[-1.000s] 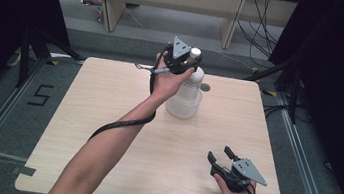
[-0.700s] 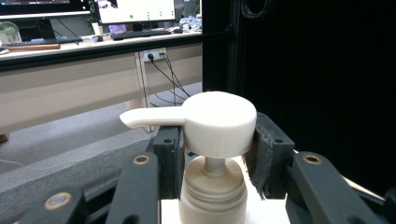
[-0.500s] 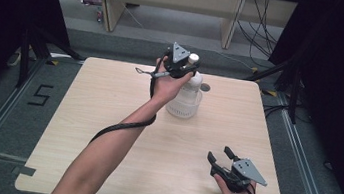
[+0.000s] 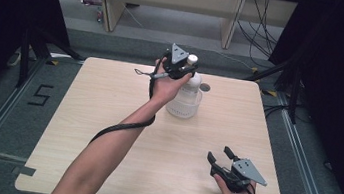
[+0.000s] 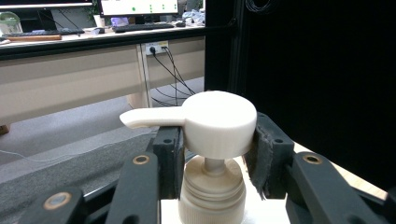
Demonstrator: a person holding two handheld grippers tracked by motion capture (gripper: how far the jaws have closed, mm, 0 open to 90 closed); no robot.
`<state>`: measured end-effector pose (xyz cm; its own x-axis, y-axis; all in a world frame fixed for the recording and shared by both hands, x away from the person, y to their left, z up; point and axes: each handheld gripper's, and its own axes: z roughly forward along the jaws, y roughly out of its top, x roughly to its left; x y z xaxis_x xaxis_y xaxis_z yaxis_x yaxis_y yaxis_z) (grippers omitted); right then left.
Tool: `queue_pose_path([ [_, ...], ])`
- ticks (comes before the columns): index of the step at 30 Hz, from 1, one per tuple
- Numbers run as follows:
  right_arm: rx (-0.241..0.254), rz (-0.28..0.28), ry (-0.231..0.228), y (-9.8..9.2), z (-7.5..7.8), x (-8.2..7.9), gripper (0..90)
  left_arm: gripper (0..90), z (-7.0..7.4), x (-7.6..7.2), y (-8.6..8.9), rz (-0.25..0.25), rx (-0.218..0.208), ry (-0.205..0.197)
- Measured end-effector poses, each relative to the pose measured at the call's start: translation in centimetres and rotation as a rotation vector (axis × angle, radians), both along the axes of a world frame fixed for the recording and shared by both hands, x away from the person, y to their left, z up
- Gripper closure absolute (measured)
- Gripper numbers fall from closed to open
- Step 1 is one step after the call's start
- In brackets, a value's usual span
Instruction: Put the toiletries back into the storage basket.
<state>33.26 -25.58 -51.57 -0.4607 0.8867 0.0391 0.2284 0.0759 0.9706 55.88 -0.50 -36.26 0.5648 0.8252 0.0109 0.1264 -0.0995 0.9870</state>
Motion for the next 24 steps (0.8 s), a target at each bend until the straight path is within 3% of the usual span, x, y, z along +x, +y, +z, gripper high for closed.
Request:
queue_pose_path([
  [24, 0.001, -0.01, -0.018, 0.14, -0.06, 0.07, 33.1, 58.6, -0.24, 0.15, 0.42, 0.014, -0.007, -0.008],
])
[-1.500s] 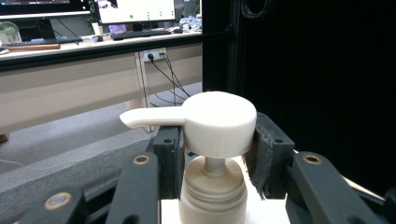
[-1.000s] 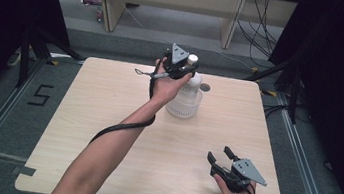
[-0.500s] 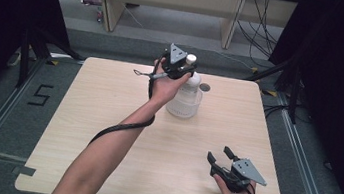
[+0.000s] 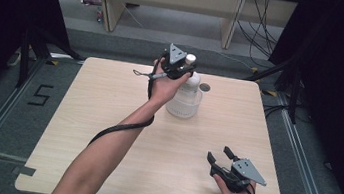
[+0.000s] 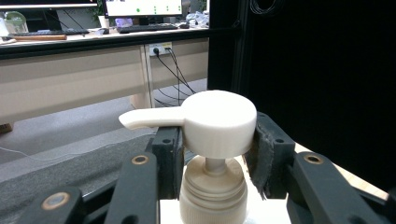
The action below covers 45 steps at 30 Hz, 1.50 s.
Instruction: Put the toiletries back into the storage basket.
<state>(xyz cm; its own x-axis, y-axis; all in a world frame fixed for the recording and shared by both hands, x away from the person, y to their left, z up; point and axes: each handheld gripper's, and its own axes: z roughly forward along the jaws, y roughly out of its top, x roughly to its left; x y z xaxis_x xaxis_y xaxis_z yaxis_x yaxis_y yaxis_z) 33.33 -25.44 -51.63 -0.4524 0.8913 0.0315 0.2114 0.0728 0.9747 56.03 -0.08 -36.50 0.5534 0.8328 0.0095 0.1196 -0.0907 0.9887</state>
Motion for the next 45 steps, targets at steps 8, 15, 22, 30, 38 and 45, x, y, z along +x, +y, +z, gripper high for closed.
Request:
queue_pose_path([
  [8, -0.008, 0.003, 0.01, 0.0, 0.1, -0.1, 33.0, 53.0, -0.2, -0.1, 0.1, 0.0, 0.013, -0.003],
  [15, -0.016, 0.003, 0.005, 0.0, 0.1, 0.0, 32.8, 43.2, -0.1, -0.5, 0.2, -0.003, 0.006, -0.009],
  [22, -0.005, 0.023, 0.027, 0.0, 0.1, 0.0, 32.8, 38.1, 0.0, -1.2, 0.7, -0.015, 0.004, 0.004],
  [30, 0.012, 0.015, 0.043, 0.2, 0.1, -0.2, 32.7, 35.4, 0.2, -2.2, 1.5, -0.03, 0.001, 0.023],
  [38, 0.007, 0.015, 0.033, 0.2, 0.0, -0.1, 32.7, 34.8, 0.5, -3.6, 2.7, -0.039, 0.013, 0.01],
  [45, -0.006, 0.007, 0.021, 0.1, 0.1, 0.0, 32.7, 34.6, 0.3, -5.1, 4.4, -0.04, 0.025, -0.001],
])
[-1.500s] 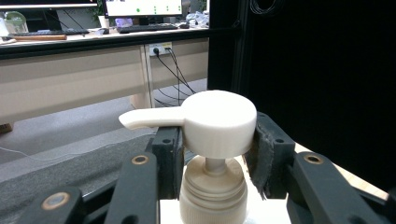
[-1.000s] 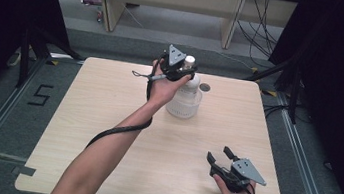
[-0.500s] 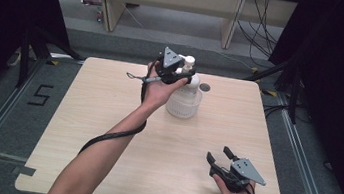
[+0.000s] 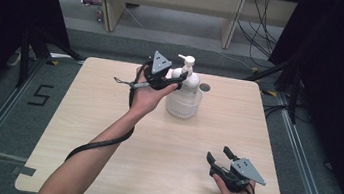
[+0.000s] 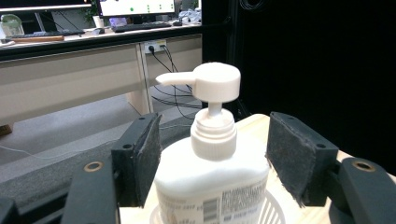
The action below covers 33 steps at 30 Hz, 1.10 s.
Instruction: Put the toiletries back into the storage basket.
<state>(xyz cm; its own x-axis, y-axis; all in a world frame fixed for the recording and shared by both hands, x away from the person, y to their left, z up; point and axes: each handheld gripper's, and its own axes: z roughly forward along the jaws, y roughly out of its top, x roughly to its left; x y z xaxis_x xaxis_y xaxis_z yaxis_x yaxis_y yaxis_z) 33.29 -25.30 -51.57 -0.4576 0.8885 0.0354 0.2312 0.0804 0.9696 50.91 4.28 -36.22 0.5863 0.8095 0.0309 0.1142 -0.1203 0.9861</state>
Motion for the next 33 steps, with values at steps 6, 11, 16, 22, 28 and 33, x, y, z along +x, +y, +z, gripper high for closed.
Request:
queue_pose_path([
  [6, 0.024, -0.011, 0.019, 0.2, 0.0, -0.2, 32.7, 34.7, 0.0, -1.3, 1.6, 0.003, -0.006, -0.016],
  [11, 0.009, -0.001, 0.0, 0.1, 0.0, 0.0, 32.6, 34.6, 0.0, -2.4, 2.7, 0.005, -0.004, -0.024],
  [16, -0.01, -0.006, -0.008, 0.0, 0.0, 0.0, 32.6, 34.6, 0.0, -3.5, 3.7, 0.004, 0.001, -0.034],
  [22, 0.001, 0.004, -0.002, 0.0, 0.0, 0.0, 32.6, 34.5, -0.2, -5.0, 4.6, 0.001, 0.005, -0.042],
  [28, 0.028, -0.003, 0.022, 0.2, 0.0, -0.2, 32.6, 34.5, -0.8, -6.7, 5.4, -0.005, 0.006, -0.032],
  [33, 0.021, 0.004, 0.015, 0.1, 0.0, -0.1, 32.6, 34.5, -1.4, -7.9, 6.5, -0.004, 0.014, -0.043],
])
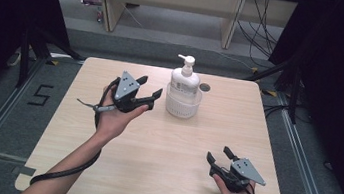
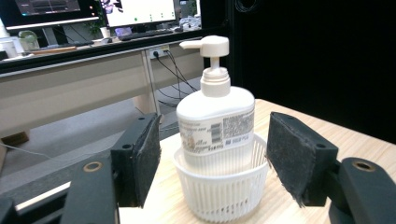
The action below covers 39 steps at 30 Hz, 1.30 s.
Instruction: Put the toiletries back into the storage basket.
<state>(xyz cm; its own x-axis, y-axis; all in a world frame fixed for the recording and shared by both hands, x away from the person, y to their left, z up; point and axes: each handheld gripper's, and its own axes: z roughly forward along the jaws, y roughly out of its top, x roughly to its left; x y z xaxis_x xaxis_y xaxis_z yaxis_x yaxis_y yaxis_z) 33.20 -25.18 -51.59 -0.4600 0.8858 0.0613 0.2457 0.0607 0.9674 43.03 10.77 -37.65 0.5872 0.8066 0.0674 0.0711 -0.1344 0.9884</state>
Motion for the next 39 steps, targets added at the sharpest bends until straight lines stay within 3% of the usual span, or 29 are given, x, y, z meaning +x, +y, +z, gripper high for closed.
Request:
queue_pose_path([
  [4, 0.0, -0.002, -0.008, 0.1, -0.1, 0.0, 32.6, 34.3, -0.6, -0.7, 1.0, -0.006, 0.005, -0.014],
  [8, -0.018, -0.001, -0.013, 0.0, 0.0, 0.0, 32.5, 34.2, -1.2, -1.6, 1.7, 0.008, -0.004, 0.0],
  [9, -0.018, -0.007, -0.021, 0.0, 0.0, 0.0, 32.5, 34.2, -1.4, -1.7, 2.1, 0.004, -0.002, -0.017],
  [10, 0.005, -0.014, -0.003, 0.2, 0.0, -0.1, 32.5, 34.3, -1.5, -2.0, 2.2, 0.015, -0.005, -0.002],
  [11, 0.001, -0.014, -0.003, 0.2, 0.0, -0.1, 32.6, 34.3, -1.6, -1.9, 2.4, 0.006, 0.0, -0.022],
  [14, 0.008, -0.015, 0.001, 0.2, 0.0, -0.1, 32.5, 34.3, -1.9, -2.7, 2.9, 0.019, -0.003, 0.001],
  [18, 0.005, -0.013, -0.005, 0.2, 0.0, -0.1, 32.5, 34.3, -2.6, -3.4, 3.7, 0.027, 0.011, -0.012],
  [19, -0.014, -0.003, -0.012, 0.0, 0.0, 0.0, 32.5, 34.3, -2.8, -3.4, 3.9, 0.017, 0.019, -0.024],
  [20, 0.004, -0.007, 0.001, 0.2, 0.0, -0.1, 32.5, 34.2, -3.1, -3.8, 4.0, 0.031, 0.013, -0.008],
  [22, -0.008, -0.02, 0.005, 0.2, 0.0, -0.2, 32.5, 33.9, -3.5, -4.0, 4.4, 0.022, 0.022, -0.015],
  [23, -0.027, -0.013, -0.017, 0.0, 0.0, 0.0, 32.5, 33.7, -3.7, -4.1, 4.5, 0.024, 0.025, -0.015],
  [34, -0.012, -0.01, -0.001, 0.1, 0.0, -0.1, 32.4, 33.5, -6.6, -6.2, 6.1, 0.036, 0.032, -0.004],
  [39, -0.048, -0.01, -0.018, -0.1, 0.0, 0.0, 32.3, 33.5, -7.6, -6.9, 7.2, 0.058, 0.034, 0.002],
])
